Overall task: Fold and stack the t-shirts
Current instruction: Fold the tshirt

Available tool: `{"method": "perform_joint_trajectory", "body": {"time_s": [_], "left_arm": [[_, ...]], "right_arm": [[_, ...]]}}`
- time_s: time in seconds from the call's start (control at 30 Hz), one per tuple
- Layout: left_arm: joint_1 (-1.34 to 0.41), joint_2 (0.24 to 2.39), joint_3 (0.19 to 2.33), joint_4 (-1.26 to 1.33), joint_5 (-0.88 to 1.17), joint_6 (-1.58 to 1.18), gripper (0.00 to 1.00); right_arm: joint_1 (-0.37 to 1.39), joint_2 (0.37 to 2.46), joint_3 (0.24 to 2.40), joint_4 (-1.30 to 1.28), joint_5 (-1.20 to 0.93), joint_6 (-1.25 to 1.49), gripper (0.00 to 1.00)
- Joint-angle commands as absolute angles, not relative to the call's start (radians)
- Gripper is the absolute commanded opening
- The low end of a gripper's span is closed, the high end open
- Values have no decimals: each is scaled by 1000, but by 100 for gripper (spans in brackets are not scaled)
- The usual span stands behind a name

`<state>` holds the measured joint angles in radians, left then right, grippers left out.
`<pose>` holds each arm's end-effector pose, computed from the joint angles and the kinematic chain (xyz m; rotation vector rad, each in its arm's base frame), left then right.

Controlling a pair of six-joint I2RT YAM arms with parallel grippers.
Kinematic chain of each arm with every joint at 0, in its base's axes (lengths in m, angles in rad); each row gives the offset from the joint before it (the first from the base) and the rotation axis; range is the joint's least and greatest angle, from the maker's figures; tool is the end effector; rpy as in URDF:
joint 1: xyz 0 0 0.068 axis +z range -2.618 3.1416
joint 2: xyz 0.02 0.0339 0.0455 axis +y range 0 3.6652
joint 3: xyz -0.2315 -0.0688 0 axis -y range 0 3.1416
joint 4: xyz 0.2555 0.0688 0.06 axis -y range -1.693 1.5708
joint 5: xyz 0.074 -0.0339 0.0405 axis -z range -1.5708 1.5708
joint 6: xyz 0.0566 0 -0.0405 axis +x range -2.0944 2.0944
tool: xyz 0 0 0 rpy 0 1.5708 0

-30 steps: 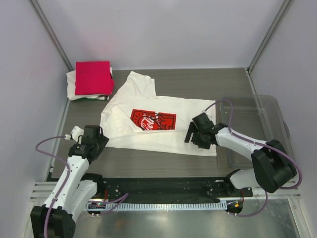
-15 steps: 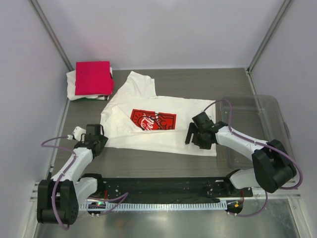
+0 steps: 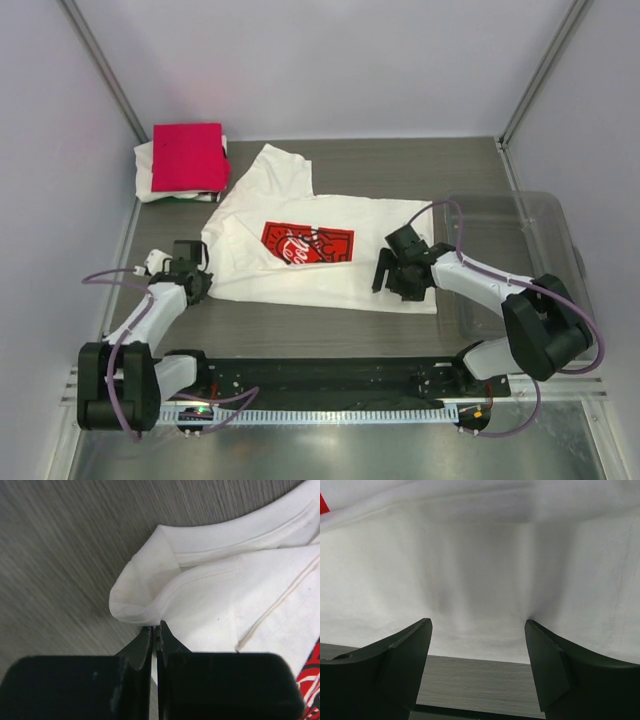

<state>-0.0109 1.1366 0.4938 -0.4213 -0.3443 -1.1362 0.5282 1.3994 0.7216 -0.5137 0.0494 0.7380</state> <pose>0.2250 0.0167 0.1071 -1.4488 2.0834 0.0141 0.2307 0.1314 0.1069 0.3059 2.7785 0.2618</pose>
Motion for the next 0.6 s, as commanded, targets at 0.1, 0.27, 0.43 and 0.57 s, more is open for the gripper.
{"method": "perform_joint_trajectory", "body": {"time_s": [0.1, 0.27, 0.43, 0.57], "left_arm": [[-5, 832, 528, -857, -399, -1252, 0], [-14, 672, 525, -976, -364, -1310, 0], [-15, 646, 567, -1104, -270, -1373, 0], [-15, 577, 627, -1212, -278, -1373, 1]], "right_arm": [[532, 1466, 674, -456, 52, 750, 82], [534, 1434, 609, -453, 29, 782, 82], [543, 1304, 523, -475, 14, 830, 83], [564, 1189, 483, -526, 14, 876, 84]]}}
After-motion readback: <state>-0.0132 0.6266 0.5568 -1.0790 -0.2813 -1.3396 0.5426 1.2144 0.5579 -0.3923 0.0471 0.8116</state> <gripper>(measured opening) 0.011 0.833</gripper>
